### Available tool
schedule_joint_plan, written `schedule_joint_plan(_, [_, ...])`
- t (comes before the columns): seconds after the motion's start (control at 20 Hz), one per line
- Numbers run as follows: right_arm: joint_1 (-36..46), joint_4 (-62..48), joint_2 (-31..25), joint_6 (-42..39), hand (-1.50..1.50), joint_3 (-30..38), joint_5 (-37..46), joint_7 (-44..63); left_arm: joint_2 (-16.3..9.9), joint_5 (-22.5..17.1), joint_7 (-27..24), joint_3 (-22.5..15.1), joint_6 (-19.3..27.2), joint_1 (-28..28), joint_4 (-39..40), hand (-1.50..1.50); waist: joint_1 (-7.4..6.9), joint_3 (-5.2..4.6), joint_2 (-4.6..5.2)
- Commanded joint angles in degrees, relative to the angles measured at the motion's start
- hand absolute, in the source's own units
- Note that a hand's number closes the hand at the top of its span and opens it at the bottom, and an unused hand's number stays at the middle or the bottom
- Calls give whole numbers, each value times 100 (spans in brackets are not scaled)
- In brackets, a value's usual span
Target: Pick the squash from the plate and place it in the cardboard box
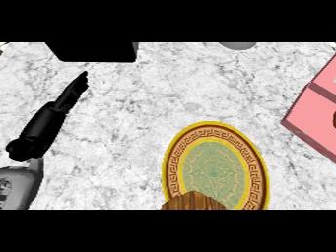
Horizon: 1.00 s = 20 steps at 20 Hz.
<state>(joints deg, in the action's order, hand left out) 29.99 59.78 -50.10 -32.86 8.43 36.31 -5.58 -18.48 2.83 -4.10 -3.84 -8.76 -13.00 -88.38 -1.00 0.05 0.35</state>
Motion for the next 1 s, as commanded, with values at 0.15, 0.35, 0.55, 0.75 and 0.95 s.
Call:
schedule_joint_plan(0.15, [-27, -609, 40, 229, -150, 324, -380, -1637, -15, -45, 98, 110, -82, 184, -243, 0, 28, 4, -23])
schedule_joint_plan(0.35, [608, -835, 844, 164, -150, 1616, -1844, -1233, 44, 54, -16, 112, 15, 46, 133, 0, 157, 9, -50])
schedule_joint_plan(0.55, [981, -1698, 884, -88, -150, 2776, -2940, -495, 81, 122, -92, 54, 53, 232, 97, 0, 146, -1, -57])
schedule_joint_plan(0.75, [1195, -2336, 505, 82, -150, 3356, -3347, 5, 29, 92, -114, 99, -44, 155, 48, 0, 79, 0, -21])
schedule_joint_plan(0.95, [1327, -3031, 14, 344, -150, 3520, -3343, -307, 122, 196, 11, 20, -34, 57, -8, 0, 2, 5, 7])
